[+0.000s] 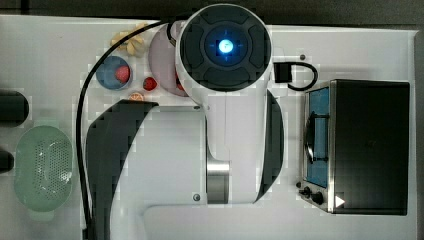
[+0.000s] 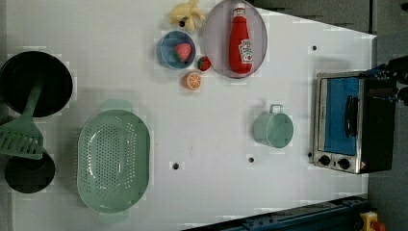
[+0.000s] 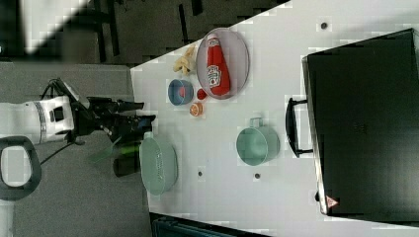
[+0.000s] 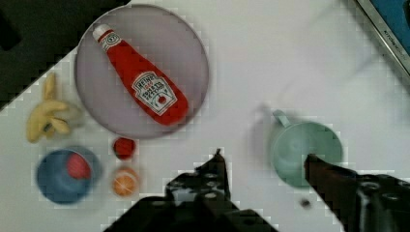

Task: Drag mug right to left.

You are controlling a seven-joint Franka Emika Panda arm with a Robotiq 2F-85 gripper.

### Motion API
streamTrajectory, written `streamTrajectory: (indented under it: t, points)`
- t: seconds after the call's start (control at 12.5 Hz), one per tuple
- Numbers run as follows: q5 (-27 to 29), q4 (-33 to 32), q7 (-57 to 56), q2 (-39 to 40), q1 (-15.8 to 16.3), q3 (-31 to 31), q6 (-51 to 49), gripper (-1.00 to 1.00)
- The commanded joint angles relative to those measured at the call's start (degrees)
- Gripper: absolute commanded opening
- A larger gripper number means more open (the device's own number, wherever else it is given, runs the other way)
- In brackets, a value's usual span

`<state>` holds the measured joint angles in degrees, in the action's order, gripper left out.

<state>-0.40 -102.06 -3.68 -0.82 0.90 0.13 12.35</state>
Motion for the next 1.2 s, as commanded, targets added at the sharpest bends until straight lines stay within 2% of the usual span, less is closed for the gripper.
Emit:
streamTrajectory:
  t: [0.08,0.24,0.56,0.8,1.2]
  points:
    - [-0.1,-4.9,6.0,-11.7,-1.6,-2.9,-9.9,0.6]
    - [-0.1,-5.8,5.7,-11.5,-1.5,-2.9,-9.8,0.99]
    - [-0.1,-10.5,1.7,-9.4,-1.4,-1.7,-8.9,1.0]
    - [-0.1,-15.1,-8.1,-6.1,-1.4,-1.2,-5.3,1.0]
    - [-0.2,-24.5,-32.5,-3.0,-1.4,-1.2,13.0,1.0]
